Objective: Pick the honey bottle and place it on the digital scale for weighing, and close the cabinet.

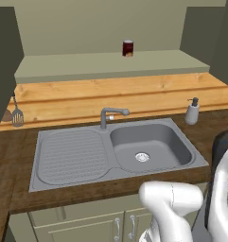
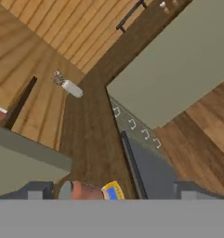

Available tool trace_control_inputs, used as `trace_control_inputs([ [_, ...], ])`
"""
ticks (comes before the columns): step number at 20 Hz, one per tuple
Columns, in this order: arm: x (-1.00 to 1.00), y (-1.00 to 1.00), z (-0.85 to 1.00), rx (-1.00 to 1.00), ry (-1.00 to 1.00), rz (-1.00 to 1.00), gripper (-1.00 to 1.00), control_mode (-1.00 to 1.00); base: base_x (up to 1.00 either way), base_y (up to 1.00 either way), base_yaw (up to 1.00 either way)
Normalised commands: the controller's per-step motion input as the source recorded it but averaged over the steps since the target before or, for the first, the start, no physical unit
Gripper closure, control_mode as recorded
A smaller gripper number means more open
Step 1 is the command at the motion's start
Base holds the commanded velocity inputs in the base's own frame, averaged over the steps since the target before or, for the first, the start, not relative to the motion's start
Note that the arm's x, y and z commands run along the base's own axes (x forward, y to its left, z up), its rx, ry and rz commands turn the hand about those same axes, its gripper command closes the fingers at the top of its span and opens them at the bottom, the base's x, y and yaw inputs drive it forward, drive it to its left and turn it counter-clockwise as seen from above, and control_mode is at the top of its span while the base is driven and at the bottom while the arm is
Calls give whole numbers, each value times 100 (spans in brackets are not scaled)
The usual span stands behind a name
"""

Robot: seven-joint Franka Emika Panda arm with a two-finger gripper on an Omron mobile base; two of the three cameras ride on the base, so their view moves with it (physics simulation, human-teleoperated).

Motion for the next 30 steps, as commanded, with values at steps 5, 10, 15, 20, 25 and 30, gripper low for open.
trace_control_inputs([
  [5, -73, -69, 0, 12, -50, 20, -100, -100, 0, 0, 0],
  [10, -7, -23, 0, 17, -36, 30, -100, -100, 0, 0, 0],
  [15, 23, -26, 0, 6, 1, 22, -100, -100, 0, 0, 0],
  [20, 40, -10, -2, 0, -4, 10, -100, -100, 0, 0, 0],
  [25, 13, -63, 0, 18, -37, 27, -100, -100, 0, 0, 0],
  [30, 51, -22, -5, 18, -22, 38, -100, -100, 0, 0, 0],
])
